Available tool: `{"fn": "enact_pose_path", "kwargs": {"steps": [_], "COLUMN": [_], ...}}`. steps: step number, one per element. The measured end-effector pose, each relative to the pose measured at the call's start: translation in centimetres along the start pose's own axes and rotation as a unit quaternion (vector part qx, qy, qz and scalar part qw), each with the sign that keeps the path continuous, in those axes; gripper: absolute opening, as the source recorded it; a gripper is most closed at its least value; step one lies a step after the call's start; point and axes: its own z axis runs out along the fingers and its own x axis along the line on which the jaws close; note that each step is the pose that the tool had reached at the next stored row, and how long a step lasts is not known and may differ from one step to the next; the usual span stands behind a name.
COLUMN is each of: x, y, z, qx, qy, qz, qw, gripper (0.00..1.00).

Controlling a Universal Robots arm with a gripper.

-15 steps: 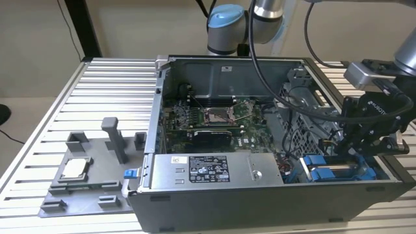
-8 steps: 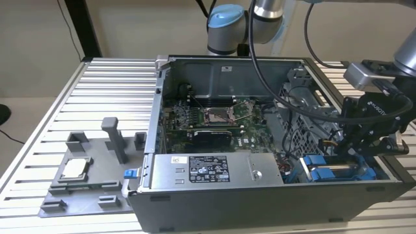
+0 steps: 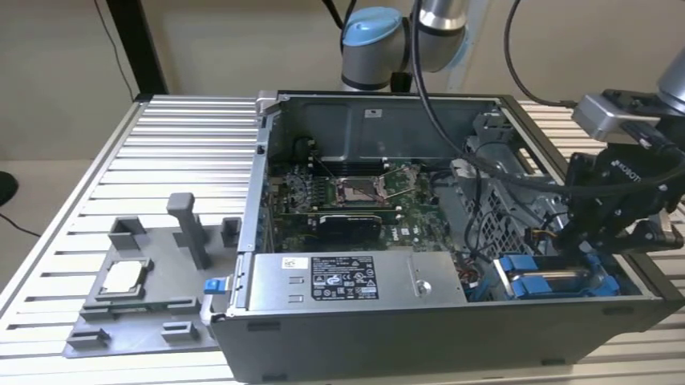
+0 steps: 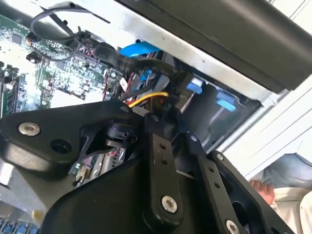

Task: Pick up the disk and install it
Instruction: 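Insert the first disk wire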

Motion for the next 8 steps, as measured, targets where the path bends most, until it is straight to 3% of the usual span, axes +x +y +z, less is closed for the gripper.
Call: {"fn": "enact_pose_path", "kwargs": {"steps": [4,8], "x": [0.11,0.11], "y": [0.24,0.24], "z": [-1.78,-1.78], "qx": [0.0001,0.0001], "qy": [0.0002,0.0000], "qz": [0.000,0.000], "qw": [1.00000,1.00000], "gripper": [1.00,1.00]}}
